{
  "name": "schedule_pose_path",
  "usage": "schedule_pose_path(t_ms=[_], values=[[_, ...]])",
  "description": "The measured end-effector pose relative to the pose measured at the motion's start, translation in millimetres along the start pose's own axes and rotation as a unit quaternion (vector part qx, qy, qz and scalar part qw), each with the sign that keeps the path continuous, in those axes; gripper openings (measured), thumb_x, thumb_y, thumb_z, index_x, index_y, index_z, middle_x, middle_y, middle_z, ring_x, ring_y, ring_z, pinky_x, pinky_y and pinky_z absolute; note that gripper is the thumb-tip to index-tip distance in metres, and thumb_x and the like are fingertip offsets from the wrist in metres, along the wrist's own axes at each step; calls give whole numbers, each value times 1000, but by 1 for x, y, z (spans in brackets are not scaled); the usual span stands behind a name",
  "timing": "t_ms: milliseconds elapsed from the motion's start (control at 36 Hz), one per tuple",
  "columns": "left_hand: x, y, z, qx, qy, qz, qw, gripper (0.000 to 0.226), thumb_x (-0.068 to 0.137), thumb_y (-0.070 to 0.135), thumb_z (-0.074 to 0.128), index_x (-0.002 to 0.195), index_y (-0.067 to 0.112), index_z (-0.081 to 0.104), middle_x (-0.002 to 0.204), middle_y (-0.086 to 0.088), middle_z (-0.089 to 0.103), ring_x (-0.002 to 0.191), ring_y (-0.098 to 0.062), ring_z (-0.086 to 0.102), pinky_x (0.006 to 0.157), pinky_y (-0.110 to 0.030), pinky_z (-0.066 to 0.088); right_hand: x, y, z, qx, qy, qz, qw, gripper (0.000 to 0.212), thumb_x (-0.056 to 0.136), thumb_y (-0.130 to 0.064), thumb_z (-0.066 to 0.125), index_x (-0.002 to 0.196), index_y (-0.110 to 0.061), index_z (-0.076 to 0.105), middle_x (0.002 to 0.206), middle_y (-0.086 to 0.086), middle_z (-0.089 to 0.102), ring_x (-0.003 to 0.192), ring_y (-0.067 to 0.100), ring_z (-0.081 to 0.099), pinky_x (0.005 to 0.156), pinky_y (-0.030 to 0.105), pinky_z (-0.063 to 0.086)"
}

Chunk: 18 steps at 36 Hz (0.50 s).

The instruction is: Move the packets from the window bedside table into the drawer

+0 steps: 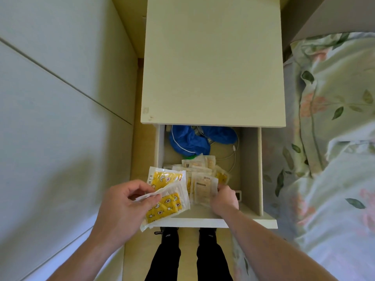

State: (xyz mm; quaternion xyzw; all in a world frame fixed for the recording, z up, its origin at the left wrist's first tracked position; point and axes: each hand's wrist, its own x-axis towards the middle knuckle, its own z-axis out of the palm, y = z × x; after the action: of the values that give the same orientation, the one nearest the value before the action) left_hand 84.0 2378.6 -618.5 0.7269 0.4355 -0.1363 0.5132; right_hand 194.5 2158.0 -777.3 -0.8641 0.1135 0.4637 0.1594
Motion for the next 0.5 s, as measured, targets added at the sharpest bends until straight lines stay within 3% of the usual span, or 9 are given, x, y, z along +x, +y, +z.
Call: schedule_pose_path(t_ms=[83,167,278,417,500], values=[[-1,-2,0,-2,0,-3,1000,5,77,27,83,79,27,78,83,17,75,83,0,70,55,-16,54,-2,3,3,-41,19,-20,999,23,92,-14,64,113,-25,66,93,-4,69,78,15,65,71,30,60],[-2,-2,0,5,1,2,1000,5,77,28,83,79,27,78,83,18,75,83,1,70,55,-18,55,-6,2,1,-53,15,-43,998,39,92,-7,61,126,-25,60,106,0,68,84,16,59,70,27,52],[-4,0,2,-8,2,7,1000,5,77,25,83,78,26,78,82,16,75,82,2,69,55,-14,53,-7,3,0,-53,-2,-49,997,51,92,-7,62,138,-26,54,120,1,65,91,15,56,84,30,57],[-5,2,6,-8,-1,8,1000,6,78,25,83,77,25,77,83,14,75,83,1,69,56,-14,53,-12,1,-12,-50,-10,-48,998,61,89,-3,60,144,-26,47,126,2,62,95,16,55,81,28,53],[-6,2,7,-5,-8,8,1000,6,78,25,83,78,25,77,84,15,75,85,0,69,57,-15,53,-14,1,-24,-23,14,-44,999,66,87,-5,65,146,-27,44,130,4,60,108,22,61,90,37,58]])
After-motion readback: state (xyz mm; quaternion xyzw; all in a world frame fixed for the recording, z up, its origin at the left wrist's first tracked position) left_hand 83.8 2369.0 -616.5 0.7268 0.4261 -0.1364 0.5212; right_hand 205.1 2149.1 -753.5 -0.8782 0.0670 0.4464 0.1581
